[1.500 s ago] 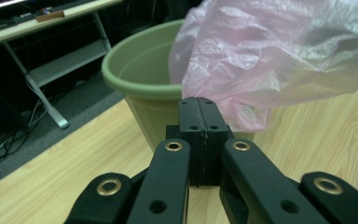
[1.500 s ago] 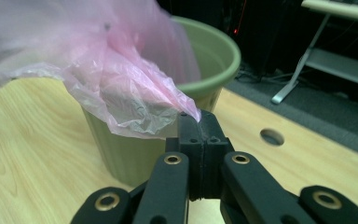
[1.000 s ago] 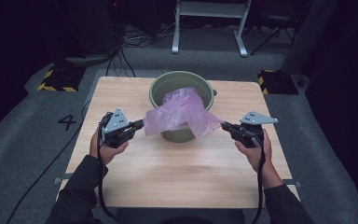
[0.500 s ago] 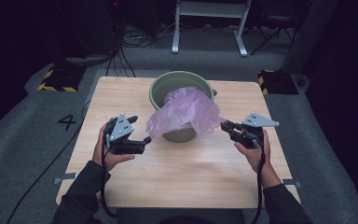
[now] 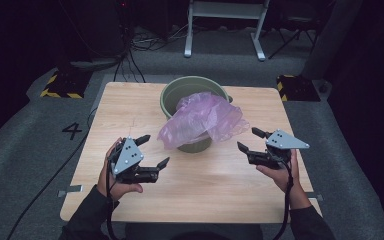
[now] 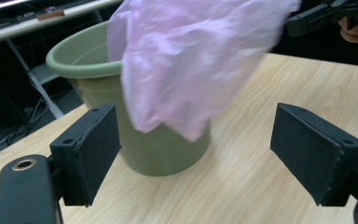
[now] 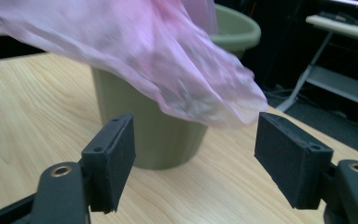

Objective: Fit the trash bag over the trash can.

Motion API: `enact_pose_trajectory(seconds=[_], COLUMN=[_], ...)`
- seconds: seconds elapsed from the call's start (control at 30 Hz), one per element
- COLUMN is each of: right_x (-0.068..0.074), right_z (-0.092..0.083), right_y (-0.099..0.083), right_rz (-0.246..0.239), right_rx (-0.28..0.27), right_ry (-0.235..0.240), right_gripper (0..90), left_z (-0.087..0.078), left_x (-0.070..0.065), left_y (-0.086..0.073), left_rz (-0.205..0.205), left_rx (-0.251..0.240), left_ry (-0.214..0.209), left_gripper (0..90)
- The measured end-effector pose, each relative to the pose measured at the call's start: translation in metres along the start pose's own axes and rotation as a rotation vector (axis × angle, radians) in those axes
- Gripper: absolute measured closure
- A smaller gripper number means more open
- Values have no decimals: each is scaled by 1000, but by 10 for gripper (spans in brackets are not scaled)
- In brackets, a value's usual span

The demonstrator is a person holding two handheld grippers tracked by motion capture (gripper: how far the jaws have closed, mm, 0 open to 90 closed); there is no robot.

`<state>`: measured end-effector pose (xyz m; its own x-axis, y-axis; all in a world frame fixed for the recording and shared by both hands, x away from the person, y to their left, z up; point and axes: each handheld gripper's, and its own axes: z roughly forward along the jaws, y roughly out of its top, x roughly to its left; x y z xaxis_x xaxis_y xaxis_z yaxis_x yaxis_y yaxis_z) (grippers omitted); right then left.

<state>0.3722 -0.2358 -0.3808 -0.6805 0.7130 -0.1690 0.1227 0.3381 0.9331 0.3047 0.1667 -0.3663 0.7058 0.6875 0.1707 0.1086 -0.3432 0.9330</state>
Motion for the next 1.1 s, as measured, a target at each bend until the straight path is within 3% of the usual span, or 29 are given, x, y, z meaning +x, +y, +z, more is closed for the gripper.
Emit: enact_pose_trajectory(seconds=[0.07,0.23,0.37,0.47,0.5,0.6,0.77,0.87,0.97,1.0,1.1], right_x=[5,20,34,42,44,50,68,76,79,79,74], right_z=[-4,-6,3,15,20,29,33,31,33,35,38], right_y=[4,20,35,45,48,54,55,58,62,63,66], right_rz=[-11,-45,-63,-80,-77,-83,-123,-118,-99,-92,-81], right_rx=[-15,-55,-66,-49,-29,-26,-26,-67,-82,-85,-89], right_ry=[-7,30,60,25,0,-5,28,37,41,34,44], right_gripper=[289,261,251,275,282,286,248,243,250,281,556], left_z=[0,8,19,29,33,40,45,47,48,48,50], left_x=[-8,-20,-14,-5,-2,7,22,27,28,30,39], left_y=[4,18,32,38,38,39,41,42,42,42,42], left_rz=[17,54,34,16,3,-21,-57,-57,-29,-25,-10], left_rx=[-6,-27,-42,-43,-46,-53,-69,-68,-67,-69,-45], left_ry=[-7,12,22,51,40,53,63,57,52,51,37], left_gripper=[155,157,158,159,171,278,469,548,664,714,823])
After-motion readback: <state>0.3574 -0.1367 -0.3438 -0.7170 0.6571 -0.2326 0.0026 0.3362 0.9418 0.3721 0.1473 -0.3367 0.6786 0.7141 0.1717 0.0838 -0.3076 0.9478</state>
